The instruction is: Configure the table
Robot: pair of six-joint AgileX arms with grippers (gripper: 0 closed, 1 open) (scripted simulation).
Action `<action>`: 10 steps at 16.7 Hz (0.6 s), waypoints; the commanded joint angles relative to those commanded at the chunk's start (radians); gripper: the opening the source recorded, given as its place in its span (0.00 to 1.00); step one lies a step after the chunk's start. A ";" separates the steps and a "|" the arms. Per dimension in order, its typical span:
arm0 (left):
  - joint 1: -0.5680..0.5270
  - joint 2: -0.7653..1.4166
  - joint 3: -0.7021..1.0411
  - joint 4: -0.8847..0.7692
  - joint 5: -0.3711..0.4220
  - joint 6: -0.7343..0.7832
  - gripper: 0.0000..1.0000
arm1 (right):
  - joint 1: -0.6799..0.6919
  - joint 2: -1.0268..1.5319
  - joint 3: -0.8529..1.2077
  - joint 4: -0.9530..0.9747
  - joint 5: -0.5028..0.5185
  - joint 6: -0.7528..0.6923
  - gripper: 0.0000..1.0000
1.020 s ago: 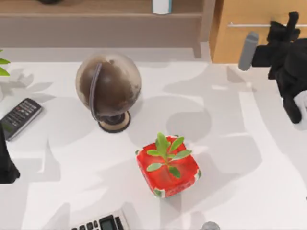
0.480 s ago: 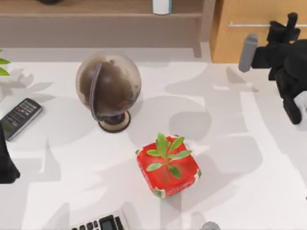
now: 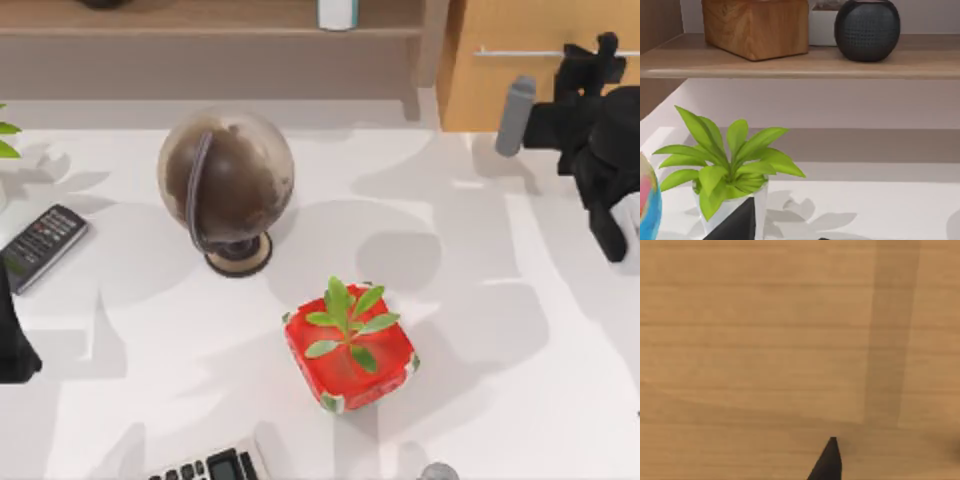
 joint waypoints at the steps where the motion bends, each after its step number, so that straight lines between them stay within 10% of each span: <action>1: 0.000 0.000 0.000 0.000 0.000 0.000 1.00 | 0.000 0.000 0.000 0.000 0.000 0.000 0.90; 10: 0.000 0.000 0.000 0.000 0.000 0.000 1.00 | 0.000 0.000 0.000 0.000 0.000 0.000 1.00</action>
